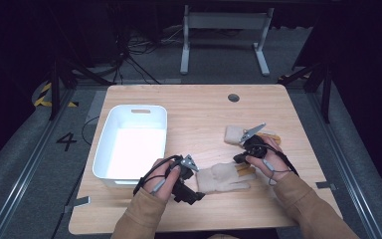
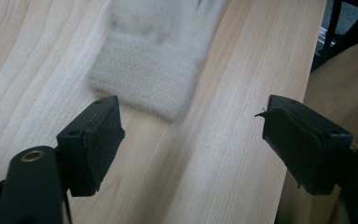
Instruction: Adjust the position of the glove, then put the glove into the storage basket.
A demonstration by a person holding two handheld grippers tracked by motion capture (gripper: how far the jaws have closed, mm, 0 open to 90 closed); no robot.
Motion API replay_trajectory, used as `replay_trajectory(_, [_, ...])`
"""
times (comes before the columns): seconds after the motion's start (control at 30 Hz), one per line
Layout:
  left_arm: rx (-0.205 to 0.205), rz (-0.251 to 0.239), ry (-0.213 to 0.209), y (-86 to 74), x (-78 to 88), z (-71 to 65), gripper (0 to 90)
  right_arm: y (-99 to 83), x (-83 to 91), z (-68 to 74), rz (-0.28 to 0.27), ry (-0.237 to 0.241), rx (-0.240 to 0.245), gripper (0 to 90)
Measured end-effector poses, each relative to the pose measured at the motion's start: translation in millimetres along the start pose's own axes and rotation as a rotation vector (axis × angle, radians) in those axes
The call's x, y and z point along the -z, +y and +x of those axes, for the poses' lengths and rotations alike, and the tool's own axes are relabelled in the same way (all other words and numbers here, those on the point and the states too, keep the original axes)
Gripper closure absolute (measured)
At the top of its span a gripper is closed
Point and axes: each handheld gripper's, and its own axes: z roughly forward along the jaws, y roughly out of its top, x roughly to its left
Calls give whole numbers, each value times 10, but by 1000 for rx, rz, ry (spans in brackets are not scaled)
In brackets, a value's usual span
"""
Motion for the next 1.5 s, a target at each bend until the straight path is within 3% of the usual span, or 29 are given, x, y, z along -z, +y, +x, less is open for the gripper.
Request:
replay_trajectory(0.33, [13, -19, 4, 71, -13, 46, 201, -97, 78, 2, 29, 22, -24, 894])
replay_trajectory(0.5, [18, -32, 1, 111, -5, 64, 203, -132, 183, -12, -39, 3, -42, 849])
replay_trajectory(0.53, [20, -42, 8, 130, -3, 77, 200, -151, 247, -28, -92, -21, -43, 831])
replay_trajectory(0.57, [20, -42, 8, 130, -3, 77, 197, -151, 247, -28, -92, -21, -43, 831])
replay_trajectory(0.9, [21, -85, 23, 235, -19, 99, 195, -343, 553, -127, -335, -124, -121, 640])
replay_trajectory(0.93, [22, -84, 21, 239, -19, 98, 195, -343, 553, -127, -335, -124, -121, 640])
replay_trajectory(1.1, [15, -83, 18, 249, -22, 97, 194, -460, 599, -258, -376, -213, -156, 552])
replay_trajectory(1.5, [32, -78, 31, 169, 11, 86, 195, -531, 548, -508, -391, -309, -217, 446])
